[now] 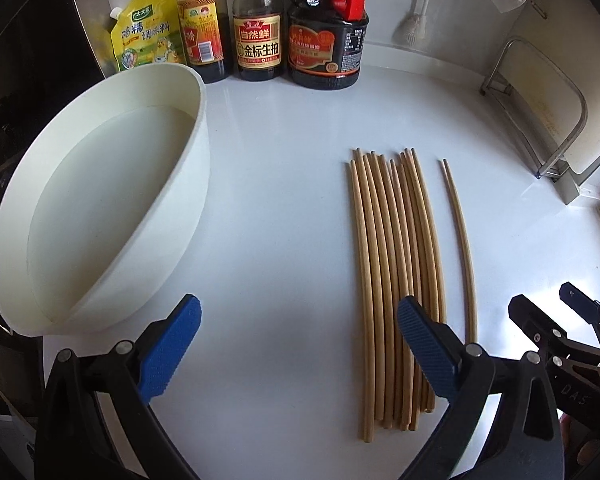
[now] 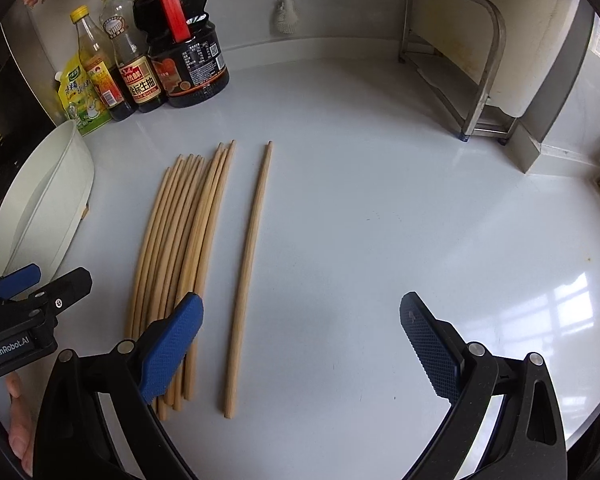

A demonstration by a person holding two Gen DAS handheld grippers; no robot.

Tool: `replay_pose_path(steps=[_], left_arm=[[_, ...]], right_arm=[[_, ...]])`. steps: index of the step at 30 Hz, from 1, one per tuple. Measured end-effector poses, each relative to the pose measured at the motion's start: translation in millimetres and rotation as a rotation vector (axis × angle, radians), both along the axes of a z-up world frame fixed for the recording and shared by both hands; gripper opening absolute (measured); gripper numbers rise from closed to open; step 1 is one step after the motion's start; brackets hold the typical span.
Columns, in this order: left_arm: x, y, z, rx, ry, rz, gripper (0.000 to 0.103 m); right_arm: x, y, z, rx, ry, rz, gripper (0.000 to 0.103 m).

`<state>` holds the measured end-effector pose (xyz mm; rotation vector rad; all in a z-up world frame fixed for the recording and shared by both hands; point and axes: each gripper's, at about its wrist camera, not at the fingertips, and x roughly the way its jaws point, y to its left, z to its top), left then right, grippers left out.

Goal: Organize utensils
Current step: 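Lower the right tool onto one wooden chopstick and close it while the left tool grasps another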

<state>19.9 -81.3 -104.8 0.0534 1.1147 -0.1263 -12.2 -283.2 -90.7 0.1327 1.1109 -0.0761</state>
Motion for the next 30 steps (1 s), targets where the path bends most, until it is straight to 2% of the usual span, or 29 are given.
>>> replay_pose_path(steps=[5, 15, 20, 30], left_arm=[[8, -7, -12, 0.025, -0.004, 0.006, 0.097], [14, -4, -26, 0.043, 0.011, 0.022, 0.097], [16, -4, -33, 0.037, 0.035, 0.03, 0.097], [16, -11, -42, 0.074, 0.032, 0.005, 0.097]], right_arm=[[17, 1, -14, -0.009, 0.014, 0.022, 0.095], [34, 0, -27, -0.095, 0.055, 0.04, 0.094], [36, 2, -33, -0.111, 0.062, 0.046, 0.094], [31, -1, -37, -0.123, 0.054, 0.035, 0.094]])
